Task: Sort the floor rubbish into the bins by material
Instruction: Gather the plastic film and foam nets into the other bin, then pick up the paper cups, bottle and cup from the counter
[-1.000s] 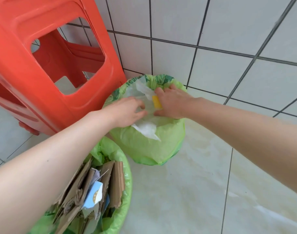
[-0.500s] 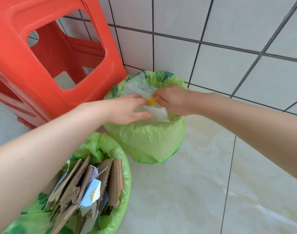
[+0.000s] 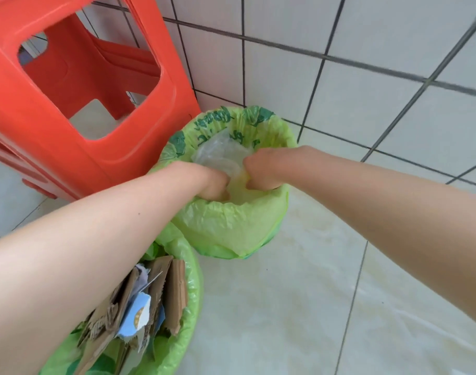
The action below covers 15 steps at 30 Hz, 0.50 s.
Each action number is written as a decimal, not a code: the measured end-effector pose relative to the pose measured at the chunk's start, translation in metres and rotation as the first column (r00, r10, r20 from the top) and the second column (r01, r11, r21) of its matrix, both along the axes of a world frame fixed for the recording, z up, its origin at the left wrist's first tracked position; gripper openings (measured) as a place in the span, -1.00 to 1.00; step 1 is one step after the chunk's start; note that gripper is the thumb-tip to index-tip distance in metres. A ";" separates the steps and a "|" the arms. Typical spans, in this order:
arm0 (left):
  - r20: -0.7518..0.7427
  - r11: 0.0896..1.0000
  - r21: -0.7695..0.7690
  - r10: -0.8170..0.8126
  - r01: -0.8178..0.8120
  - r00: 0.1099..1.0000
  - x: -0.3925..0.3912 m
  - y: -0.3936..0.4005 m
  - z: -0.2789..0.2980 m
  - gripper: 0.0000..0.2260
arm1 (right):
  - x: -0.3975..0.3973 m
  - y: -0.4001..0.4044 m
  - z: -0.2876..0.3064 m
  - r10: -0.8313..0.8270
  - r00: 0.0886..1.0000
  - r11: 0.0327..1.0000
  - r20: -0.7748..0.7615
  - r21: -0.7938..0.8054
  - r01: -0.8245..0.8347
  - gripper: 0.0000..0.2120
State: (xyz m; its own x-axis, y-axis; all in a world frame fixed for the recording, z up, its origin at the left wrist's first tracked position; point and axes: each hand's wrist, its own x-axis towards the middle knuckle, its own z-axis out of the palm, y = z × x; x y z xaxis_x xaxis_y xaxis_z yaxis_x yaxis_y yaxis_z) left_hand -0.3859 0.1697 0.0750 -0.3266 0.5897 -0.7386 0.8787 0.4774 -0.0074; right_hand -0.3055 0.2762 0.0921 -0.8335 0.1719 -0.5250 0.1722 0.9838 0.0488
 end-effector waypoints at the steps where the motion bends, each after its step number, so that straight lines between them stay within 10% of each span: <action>1: -0.010 0.999 0.045 -0.001 0.001 1.000 0.002 -0.003 0.007 -0.63 | 0.003 0.002 0.008 -0.010 1.000 0.999 -0.021 -0.044 0.009 -0.69; 5: -0.024 0.978 0.201 0.059 -0.053 0.998 0.005 -0.025 0.050 -0.53 | 0.026 0.012 0.054 0.005 0.992 0.988 -0.127 -0.150 -0.024 -0.45; 15: 0.298 0.747 0.336 0.494 -0.574 0.817 0.061 -0.114 0.246 -0.45 | 0.076 -0.030 0.243 -0.057 0.988 0.937 -0.143 -0.348 0.004 -0.57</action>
State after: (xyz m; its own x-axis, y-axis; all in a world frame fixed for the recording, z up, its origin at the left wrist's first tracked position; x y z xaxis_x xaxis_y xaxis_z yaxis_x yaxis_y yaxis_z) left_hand -0.3253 0.0558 0.3212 -0.5638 0.6080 -0.5590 0.4441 0.7938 0.4155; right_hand -0.2294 0.2461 0.3349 -0.9036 0.0281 -0.4274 0.1813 0.9291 -0.3222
